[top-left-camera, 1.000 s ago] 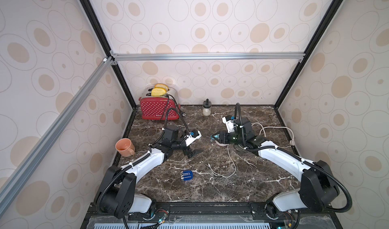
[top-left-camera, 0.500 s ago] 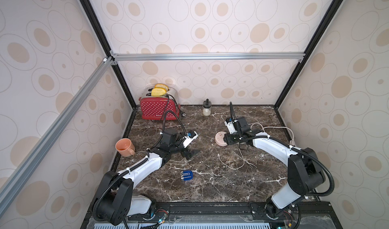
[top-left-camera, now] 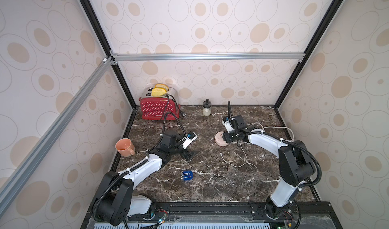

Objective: Charge the electric shaver
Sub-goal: Insert the plug into the socket.

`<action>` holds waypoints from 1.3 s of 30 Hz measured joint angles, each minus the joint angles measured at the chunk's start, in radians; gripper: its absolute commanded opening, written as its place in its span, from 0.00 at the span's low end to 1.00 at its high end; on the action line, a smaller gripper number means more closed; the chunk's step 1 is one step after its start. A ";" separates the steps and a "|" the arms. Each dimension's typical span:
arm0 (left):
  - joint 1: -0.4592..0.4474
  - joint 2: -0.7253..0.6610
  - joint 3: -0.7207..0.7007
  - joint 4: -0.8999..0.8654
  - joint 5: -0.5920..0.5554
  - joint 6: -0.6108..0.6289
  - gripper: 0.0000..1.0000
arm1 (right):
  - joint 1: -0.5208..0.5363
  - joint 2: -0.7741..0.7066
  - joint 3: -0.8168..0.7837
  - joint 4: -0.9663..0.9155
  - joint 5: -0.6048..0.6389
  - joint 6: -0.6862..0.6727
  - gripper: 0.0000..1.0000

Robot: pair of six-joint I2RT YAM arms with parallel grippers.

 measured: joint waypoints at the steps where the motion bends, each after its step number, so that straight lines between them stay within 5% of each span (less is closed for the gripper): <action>1: 0.000 0.000 0.000 0.000 -0.002 0.000 0.99 | 0.000 0.001 0.000 0.002 -0.005 -0.001 0.00; 39: 0.010 0.000 0.000 0.000 -0.010 -0.001 0.99 | 0.000 -0.005 -0.098 0.097 -0.008 -0.036 0.00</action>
